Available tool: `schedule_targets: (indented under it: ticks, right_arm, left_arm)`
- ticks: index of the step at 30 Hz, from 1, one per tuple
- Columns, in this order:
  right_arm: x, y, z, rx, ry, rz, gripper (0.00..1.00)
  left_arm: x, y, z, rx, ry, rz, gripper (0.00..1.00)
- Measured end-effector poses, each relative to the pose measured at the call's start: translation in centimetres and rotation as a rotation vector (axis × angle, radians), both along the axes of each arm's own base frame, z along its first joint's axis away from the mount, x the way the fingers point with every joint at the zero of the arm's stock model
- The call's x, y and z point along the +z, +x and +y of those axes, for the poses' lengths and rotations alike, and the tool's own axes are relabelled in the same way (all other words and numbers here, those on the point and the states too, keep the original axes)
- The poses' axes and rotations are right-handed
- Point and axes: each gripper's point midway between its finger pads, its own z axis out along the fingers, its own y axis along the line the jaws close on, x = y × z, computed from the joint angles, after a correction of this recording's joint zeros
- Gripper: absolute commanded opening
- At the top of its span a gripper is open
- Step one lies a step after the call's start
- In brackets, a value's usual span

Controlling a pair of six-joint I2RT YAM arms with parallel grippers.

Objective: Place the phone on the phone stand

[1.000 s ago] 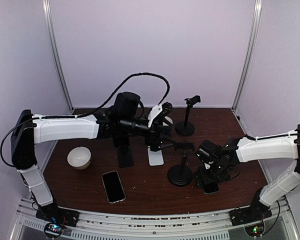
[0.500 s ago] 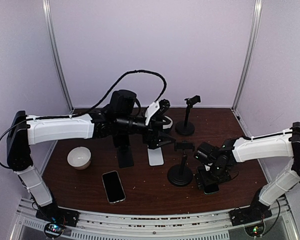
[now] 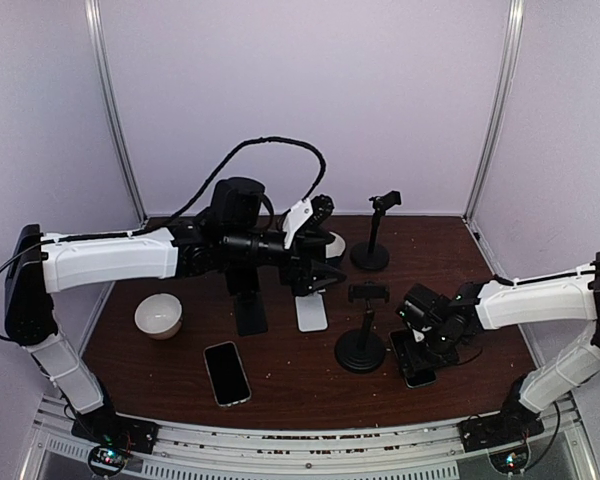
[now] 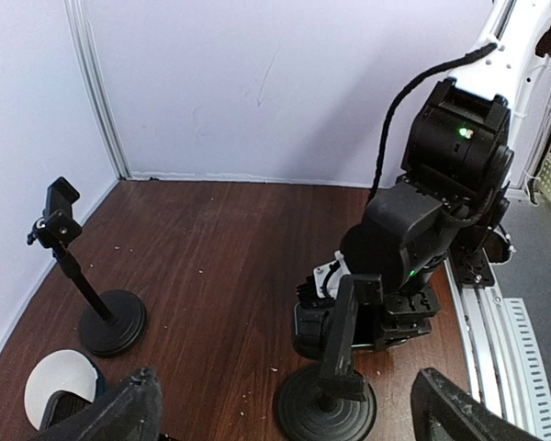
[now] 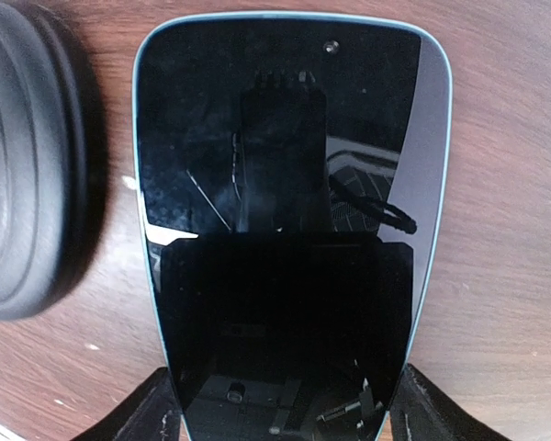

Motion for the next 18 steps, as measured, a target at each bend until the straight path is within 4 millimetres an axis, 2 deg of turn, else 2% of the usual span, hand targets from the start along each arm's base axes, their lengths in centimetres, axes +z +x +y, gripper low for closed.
schedule_targets:
  ticks: [5, 11, 13, 17, 18]
  right_arm:
    - [1.5, 0.4, -0.7, 0.0, 0.014, -0.095, 0.59]
    - [5.0, 2.5, -1.0, -0.03, 0.059, -0.287, 0.56]
    - [7.0, 3.2, -1.3, -0.046, 0.076, -0.379, 0.55]
    - [12.7, 4.2, -2.0, -0.078, 0.138, -0.597, 0.52]
    - [14.3, 4.3, -1.9, -0.08, 0.157, -0.65, 0.52]
  left_arm:
    - [0.3, 0.3, 0.1, 0.022, -0.007, -0.003, 0.98]
    - [0.5, 1.3, 0.2, 0.088, -0.01, 0.032, 0.92]
    - [0.7, 1.5, 0.2, 0.114, -0.02, 0.049, 0.92]
    - [1.8, 1.7, -0.3, 0.158, -0.052, 0.059, 0.92]
    - [2.3, 1.2, -0.7, 0.157, -0.063, 0.066, 0.92]
